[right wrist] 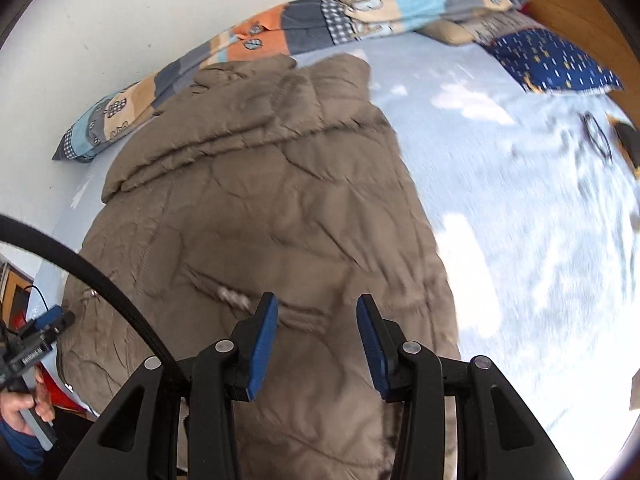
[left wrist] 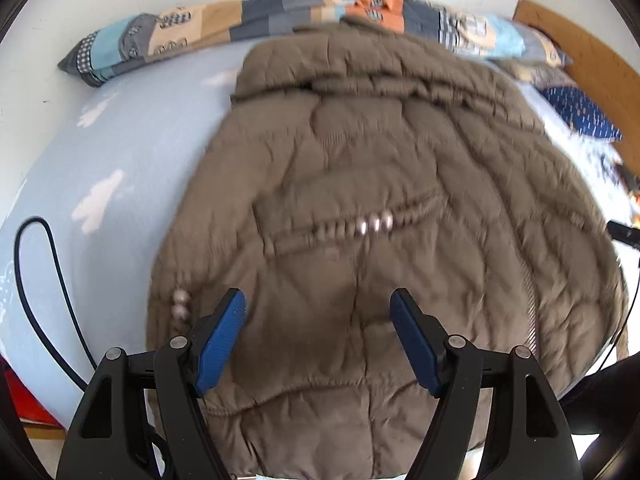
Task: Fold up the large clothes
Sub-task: 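Smooth the jacket flat with both grippers, then grasp the jacket hem with both grippers side by side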
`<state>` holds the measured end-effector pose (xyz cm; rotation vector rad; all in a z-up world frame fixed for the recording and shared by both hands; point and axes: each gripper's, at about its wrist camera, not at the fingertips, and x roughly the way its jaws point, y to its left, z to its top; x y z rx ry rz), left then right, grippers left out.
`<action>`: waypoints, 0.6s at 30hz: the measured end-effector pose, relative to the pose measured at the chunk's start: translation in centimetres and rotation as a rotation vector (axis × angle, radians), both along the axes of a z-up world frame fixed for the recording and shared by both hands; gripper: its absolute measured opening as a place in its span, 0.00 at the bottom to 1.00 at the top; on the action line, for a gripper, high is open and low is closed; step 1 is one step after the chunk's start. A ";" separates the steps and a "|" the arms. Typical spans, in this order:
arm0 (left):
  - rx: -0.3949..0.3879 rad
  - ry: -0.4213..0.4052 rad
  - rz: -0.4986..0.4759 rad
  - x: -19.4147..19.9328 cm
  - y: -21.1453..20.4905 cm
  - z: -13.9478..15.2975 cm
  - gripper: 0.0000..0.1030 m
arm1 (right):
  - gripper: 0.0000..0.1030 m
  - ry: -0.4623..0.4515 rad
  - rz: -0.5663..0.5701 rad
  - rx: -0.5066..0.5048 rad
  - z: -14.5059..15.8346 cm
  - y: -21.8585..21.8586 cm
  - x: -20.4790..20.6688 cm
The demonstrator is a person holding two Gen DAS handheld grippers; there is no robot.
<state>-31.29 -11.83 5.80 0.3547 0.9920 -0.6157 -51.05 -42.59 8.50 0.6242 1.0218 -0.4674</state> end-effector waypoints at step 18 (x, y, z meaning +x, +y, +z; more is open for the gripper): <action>-0.107 0.052 0.102 2.5 5.5 2.3 0.75 | 0.50 -0.007 -0.058 0.024 -0.4 -0.4 -2.4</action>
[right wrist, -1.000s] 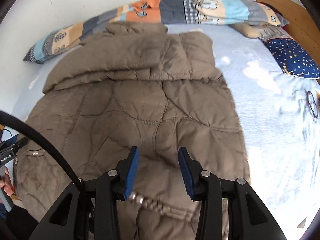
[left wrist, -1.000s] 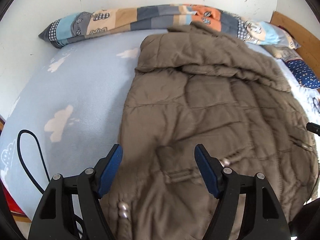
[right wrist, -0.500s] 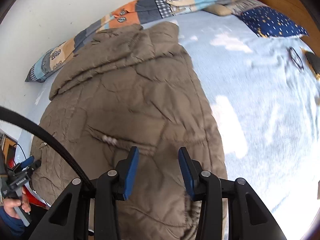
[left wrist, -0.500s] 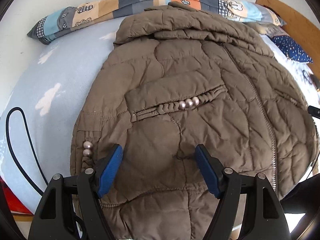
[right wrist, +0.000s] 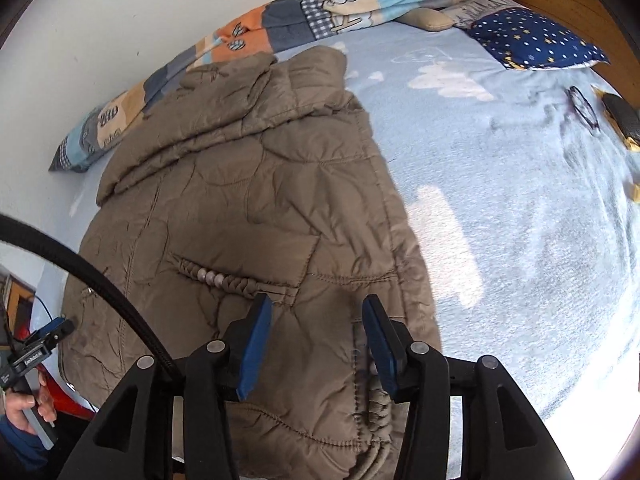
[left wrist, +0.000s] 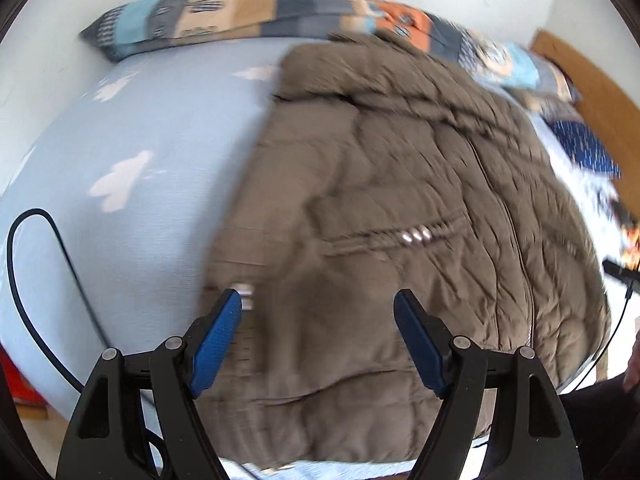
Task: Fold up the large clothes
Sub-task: 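Grasp the jacket hem with both grippers side by side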
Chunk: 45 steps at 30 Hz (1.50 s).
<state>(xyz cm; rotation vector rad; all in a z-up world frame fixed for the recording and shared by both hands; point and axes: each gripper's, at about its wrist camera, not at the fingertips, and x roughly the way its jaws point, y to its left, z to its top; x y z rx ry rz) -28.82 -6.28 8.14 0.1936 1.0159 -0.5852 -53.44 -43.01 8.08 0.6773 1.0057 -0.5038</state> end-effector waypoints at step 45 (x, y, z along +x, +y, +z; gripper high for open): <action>-0.243 0.314 0.124 1.5 7.4 -5.6 0.60 | 0.83 -0.085 -0.102 0.357 -4.0 0.8 -6.1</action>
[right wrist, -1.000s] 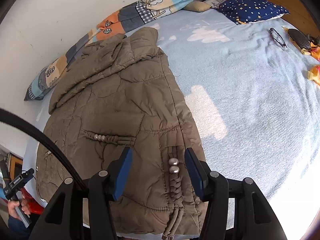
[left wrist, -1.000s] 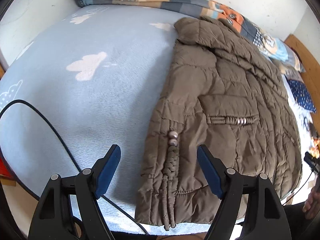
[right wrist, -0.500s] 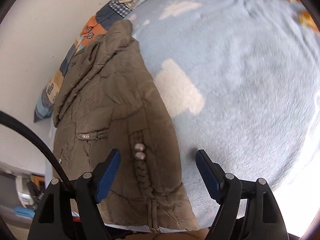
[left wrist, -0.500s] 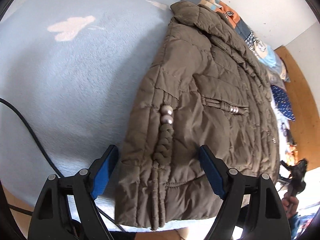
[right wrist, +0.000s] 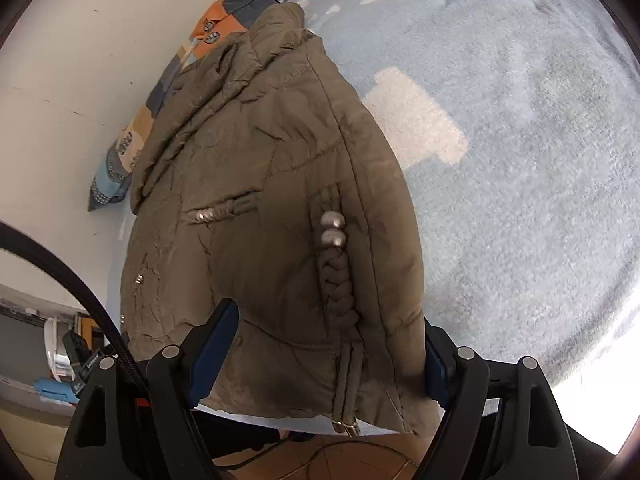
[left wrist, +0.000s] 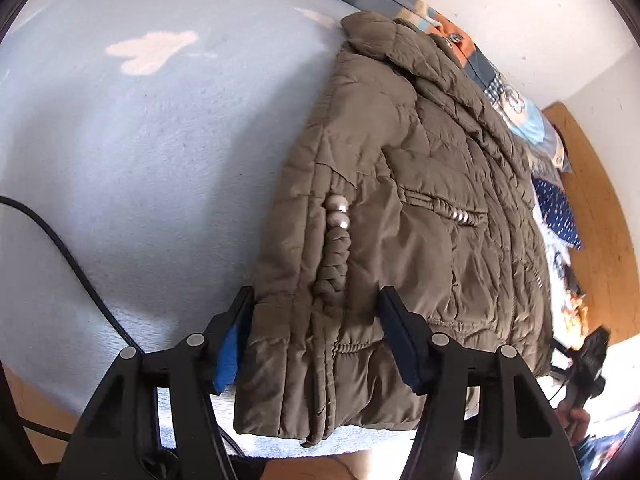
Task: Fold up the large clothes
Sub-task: 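Grasp the jacket hem with both grippers side by side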
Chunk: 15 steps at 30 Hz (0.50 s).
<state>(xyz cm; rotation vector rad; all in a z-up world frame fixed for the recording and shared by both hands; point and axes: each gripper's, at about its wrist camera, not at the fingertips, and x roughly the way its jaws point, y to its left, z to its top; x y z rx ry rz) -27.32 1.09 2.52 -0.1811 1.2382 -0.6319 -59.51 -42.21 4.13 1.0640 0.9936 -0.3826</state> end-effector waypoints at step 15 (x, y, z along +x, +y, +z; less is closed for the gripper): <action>-0.073 0.107 -0.005 -0.4 -0.3 -1.2 0.69 | 0.85 0.020 -0.046 0.087 -2.3 1.0 -0.4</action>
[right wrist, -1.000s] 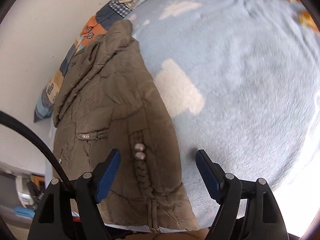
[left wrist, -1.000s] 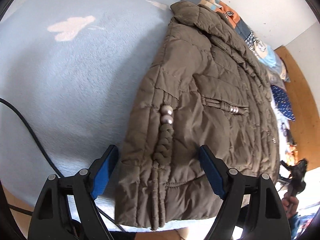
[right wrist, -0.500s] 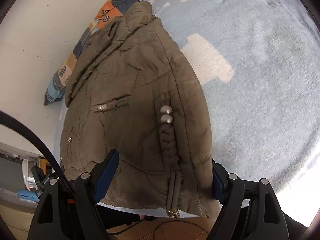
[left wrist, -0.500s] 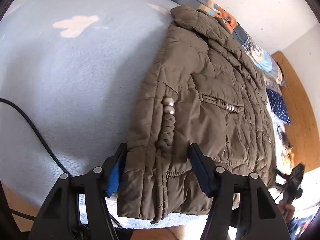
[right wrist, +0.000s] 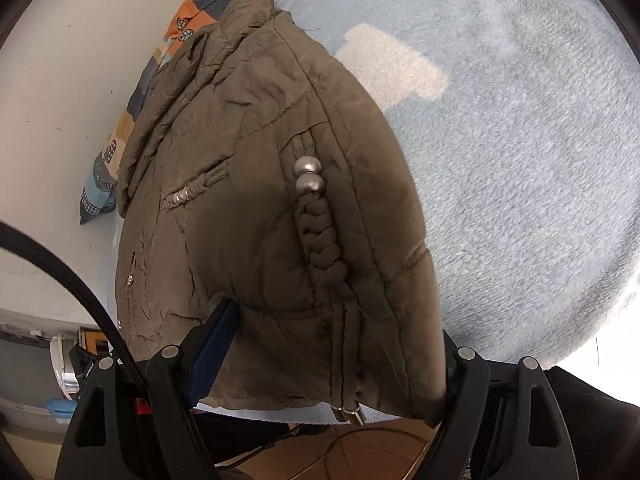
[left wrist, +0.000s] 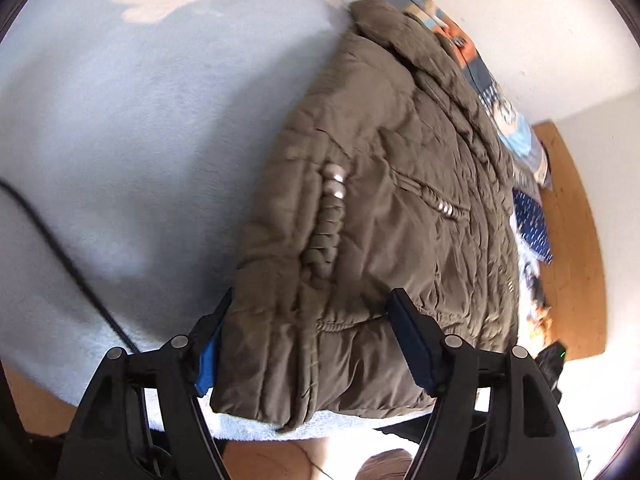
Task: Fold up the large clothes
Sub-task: 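Grasp the jacket hem with both grippers side by side, then lift the held hem up off the bed with both grippers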
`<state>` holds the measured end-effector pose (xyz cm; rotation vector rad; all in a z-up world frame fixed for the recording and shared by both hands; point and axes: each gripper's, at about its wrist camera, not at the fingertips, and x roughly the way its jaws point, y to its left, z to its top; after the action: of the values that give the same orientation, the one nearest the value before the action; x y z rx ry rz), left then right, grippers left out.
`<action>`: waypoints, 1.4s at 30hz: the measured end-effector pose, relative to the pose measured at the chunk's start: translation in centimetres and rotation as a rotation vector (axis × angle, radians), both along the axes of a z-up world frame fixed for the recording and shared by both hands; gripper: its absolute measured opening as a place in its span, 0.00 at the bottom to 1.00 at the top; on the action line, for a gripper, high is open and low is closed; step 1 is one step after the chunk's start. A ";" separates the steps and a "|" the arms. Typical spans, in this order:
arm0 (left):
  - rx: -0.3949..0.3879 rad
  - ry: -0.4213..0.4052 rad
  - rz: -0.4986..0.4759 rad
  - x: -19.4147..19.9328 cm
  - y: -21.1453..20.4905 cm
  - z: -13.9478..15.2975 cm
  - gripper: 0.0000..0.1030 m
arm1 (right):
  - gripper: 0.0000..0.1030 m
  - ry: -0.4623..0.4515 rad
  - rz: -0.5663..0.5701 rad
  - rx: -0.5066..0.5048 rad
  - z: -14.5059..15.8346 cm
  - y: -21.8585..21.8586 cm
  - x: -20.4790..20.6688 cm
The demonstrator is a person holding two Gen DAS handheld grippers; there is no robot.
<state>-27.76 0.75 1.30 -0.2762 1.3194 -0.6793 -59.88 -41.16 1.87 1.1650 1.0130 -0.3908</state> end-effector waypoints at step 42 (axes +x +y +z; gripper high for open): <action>0.088 -0.143 -0.061 -1.2 -1.7 0.6 0.20 | 0.33 -0.080 0.021 -0.050 -0.2 0.3 2.3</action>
<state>-28.99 -0.91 1.90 -0.1147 1.2214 -0.6777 -57.59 -40.90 1.64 1.1155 0.9403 -0.3481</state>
